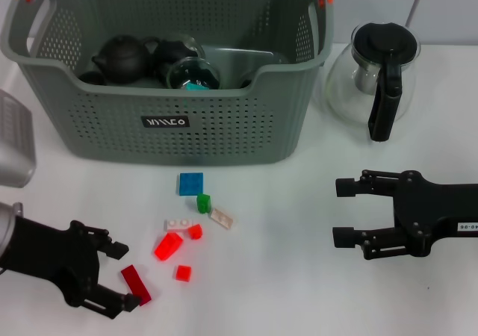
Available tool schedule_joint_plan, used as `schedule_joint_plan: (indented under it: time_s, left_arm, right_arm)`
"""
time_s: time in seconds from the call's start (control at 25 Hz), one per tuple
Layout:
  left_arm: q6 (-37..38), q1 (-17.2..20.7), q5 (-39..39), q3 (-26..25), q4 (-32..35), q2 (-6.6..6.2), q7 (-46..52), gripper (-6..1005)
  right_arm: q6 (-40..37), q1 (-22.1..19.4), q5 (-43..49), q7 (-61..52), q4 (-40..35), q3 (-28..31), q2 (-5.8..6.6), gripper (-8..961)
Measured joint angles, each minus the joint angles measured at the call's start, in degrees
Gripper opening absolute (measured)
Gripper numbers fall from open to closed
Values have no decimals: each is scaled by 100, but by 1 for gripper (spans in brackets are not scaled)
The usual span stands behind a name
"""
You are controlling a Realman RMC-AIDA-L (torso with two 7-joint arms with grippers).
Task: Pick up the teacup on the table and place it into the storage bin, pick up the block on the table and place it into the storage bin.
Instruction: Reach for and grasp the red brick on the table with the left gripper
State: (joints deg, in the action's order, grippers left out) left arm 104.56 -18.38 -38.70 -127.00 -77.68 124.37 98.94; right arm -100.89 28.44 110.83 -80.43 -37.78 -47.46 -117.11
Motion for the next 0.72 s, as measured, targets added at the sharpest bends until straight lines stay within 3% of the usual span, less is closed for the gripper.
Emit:
schedule_joint_plan:
  time_s: [0.72]
  left_arm:
    - [-915,145,410,1275,-73,18,861,874]
  right_arm:
    - [7,-23,0,19,-1,0,13,915]
